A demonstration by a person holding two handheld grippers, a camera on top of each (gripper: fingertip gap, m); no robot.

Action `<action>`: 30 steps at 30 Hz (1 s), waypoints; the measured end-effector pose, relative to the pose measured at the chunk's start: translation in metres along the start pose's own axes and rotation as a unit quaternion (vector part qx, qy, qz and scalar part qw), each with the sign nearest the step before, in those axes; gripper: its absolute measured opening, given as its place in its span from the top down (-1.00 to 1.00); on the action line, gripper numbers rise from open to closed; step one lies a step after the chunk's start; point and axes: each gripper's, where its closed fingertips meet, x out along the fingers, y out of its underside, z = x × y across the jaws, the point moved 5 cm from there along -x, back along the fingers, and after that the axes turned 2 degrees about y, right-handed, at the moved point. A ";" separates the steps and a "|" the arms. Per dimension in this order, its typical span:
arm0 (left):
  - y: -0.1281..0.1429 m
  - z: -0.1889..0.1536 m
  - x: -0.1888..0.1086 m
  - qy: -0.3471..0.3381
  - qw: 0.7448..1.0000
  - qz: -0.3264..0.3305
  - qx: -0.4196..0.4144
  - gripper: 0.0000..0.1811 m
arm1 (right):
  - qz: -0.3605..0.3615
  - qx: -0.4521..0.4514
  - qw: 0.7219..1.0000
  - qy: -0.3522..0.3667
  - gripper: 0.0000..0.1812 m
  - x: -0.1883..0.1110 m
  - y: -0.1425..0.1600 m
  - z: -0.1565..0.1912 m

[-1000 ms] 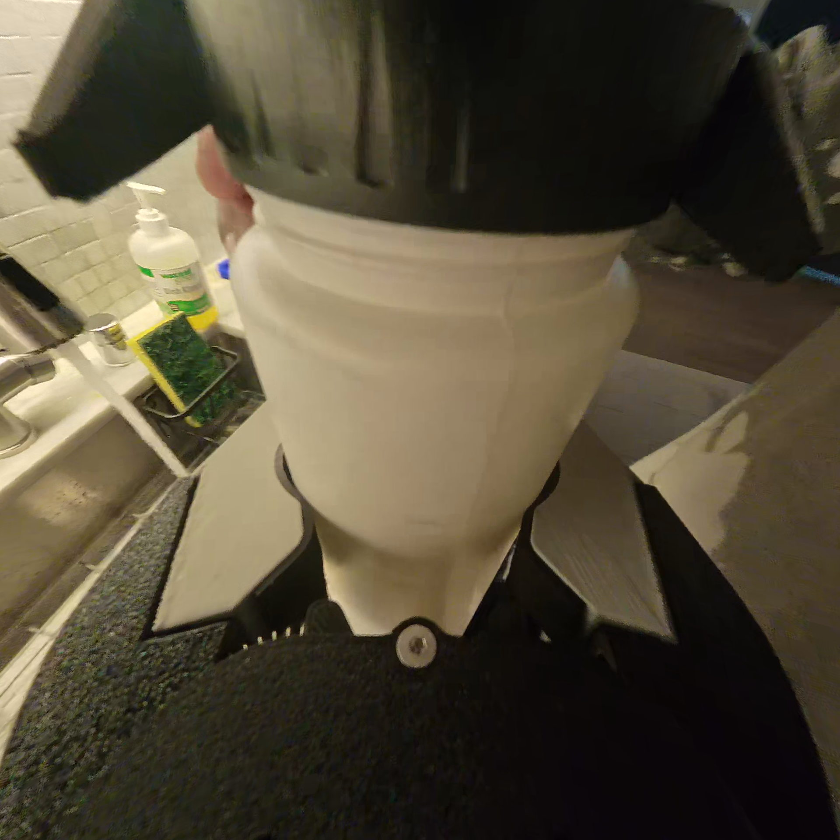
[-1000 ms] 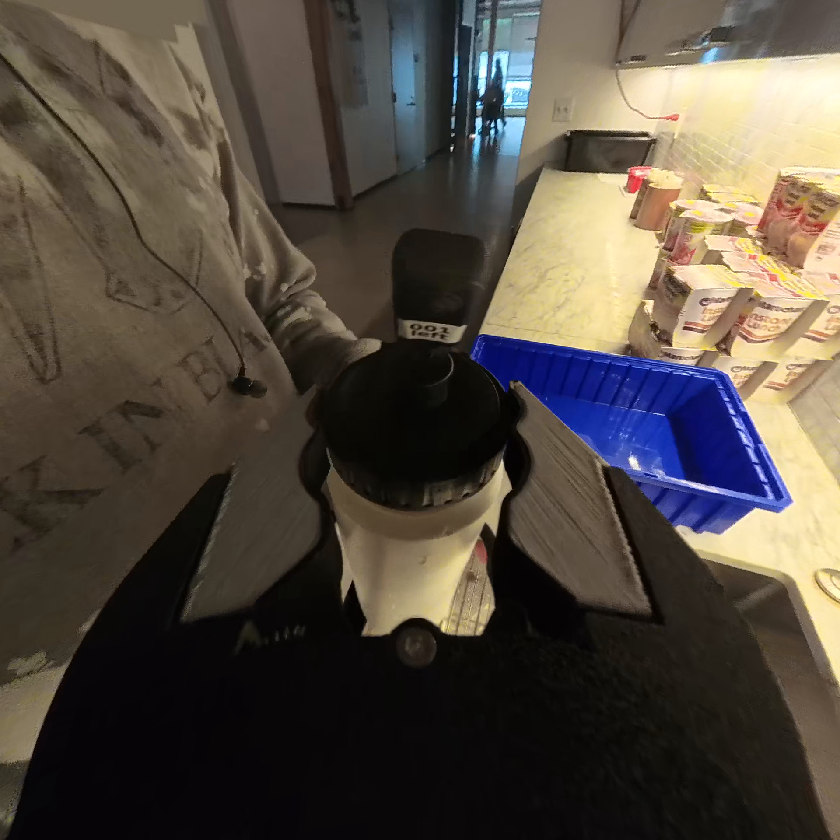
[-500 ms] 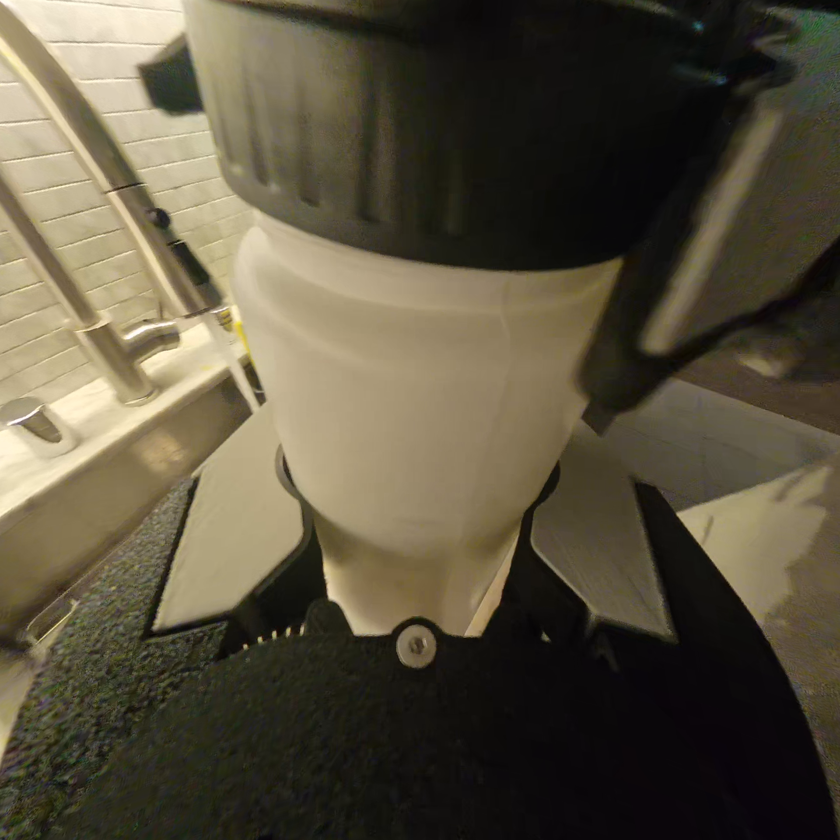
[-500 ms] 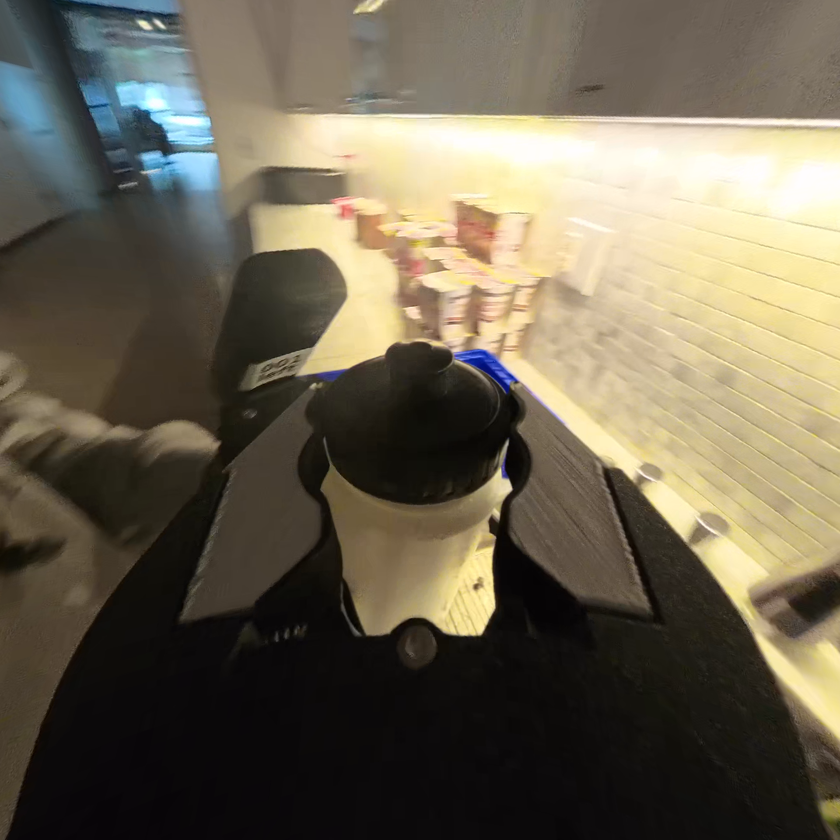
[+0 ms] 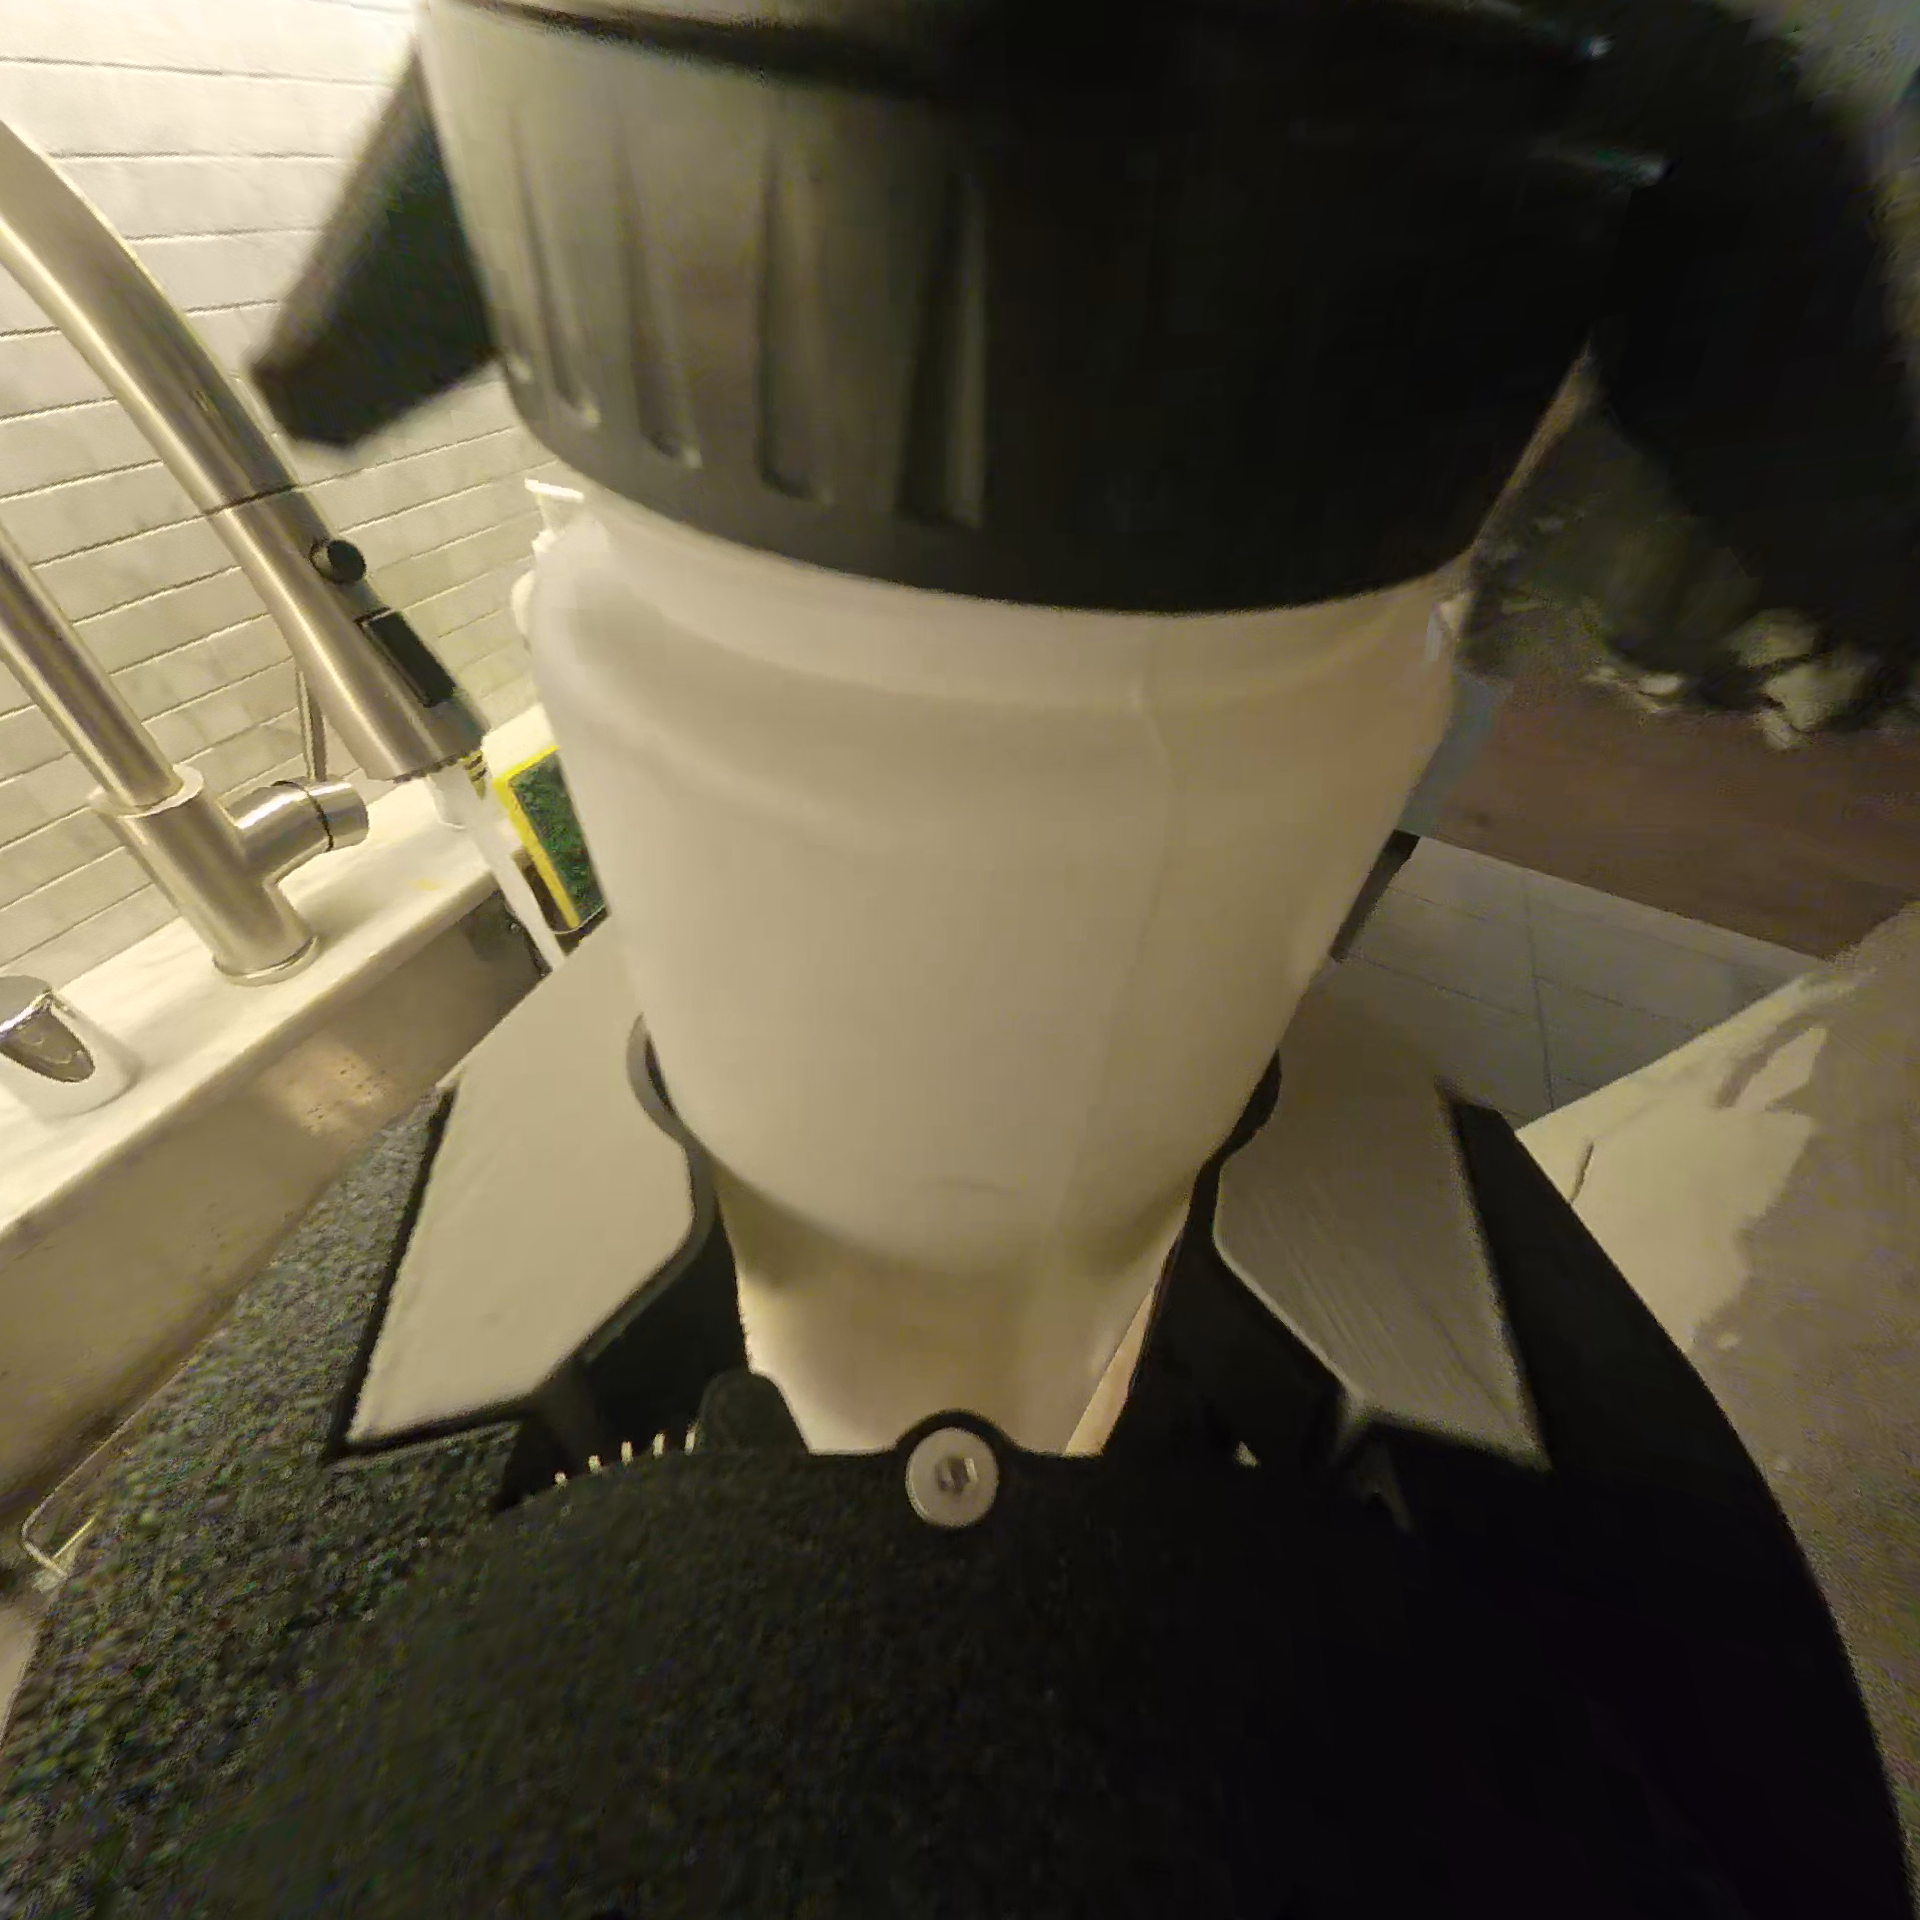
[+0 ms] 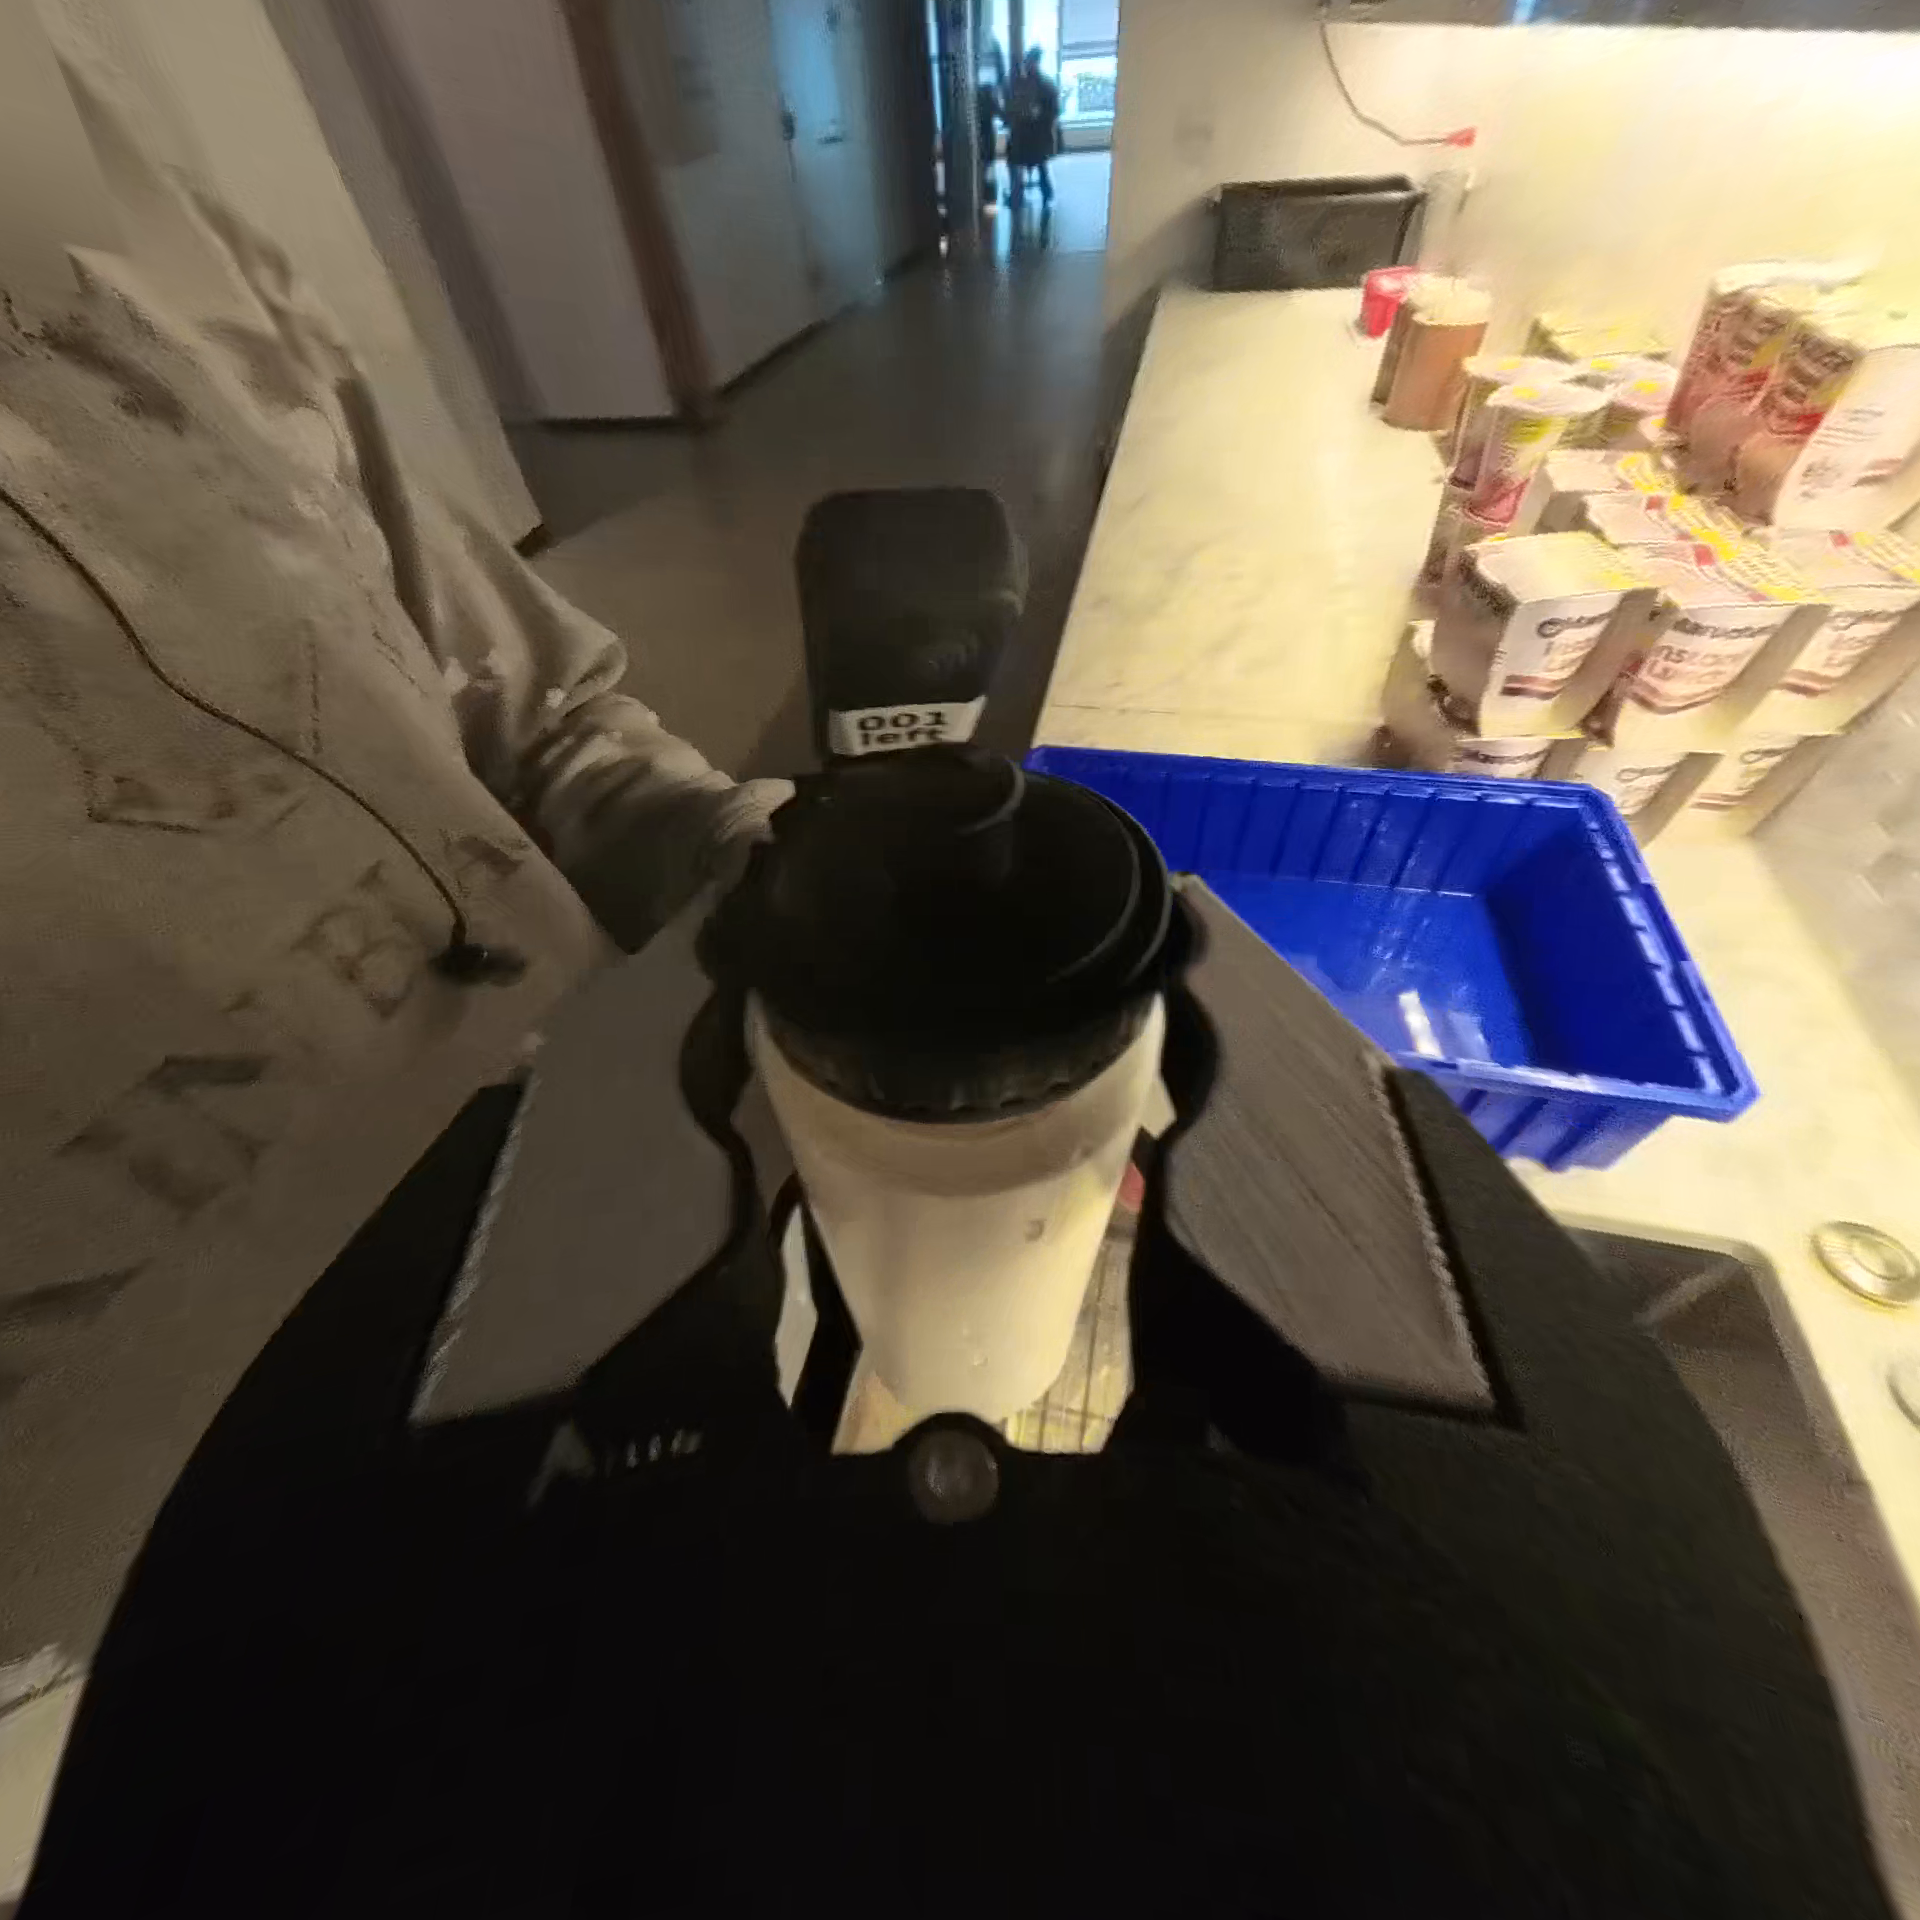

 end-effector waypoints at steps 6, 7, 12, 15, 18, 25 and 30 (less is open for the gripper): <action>0.000 0.014 0.002 -0.060 0.998 -0.012 -0.022 -0.13 | -0.099 0.001 0.976 0.196 0.14 0.004 0.007 -0.012; 0.003 0.017 0.004 -0.074 0.997 -0.011 -0.025 -0.13 | -0.108 0.009 0.962 0.253 0.14 0.005 0.011 -0.014; 0.014 0.034 0.007 -0.107 0.992 -0.020 -0.066 -0.13 | -0.109 0.048 0.914 0.388 0.11 0.008 0.027 -0.001; 0.014 0.037 0.001 -0.115 0.991 -0.018 -0.059 -0.13 | -0.104 0.056 0.924 0.363 0.22 0.001 0.026 0.010; 0.012 0.040 -0.006 -0.113 0.992 -0.019 -0.053 -0.13 | -0.127 0.036 0.923 0.361 0.28 -0.019 0.014 0.006; 0.008 0.044 -0.014 -0.122 0.992 -0.033 0.012 -0.13 | -0.092 0.130 0.979 0.129 -0.27 0.000 0.007 -0.046; 0.014 0.050 -0.022 -0.128 0.991 -0.006 0.033 -0.13 | -0.038 0.118 0.992 0.023 0.00 0.043 0.013 -0.042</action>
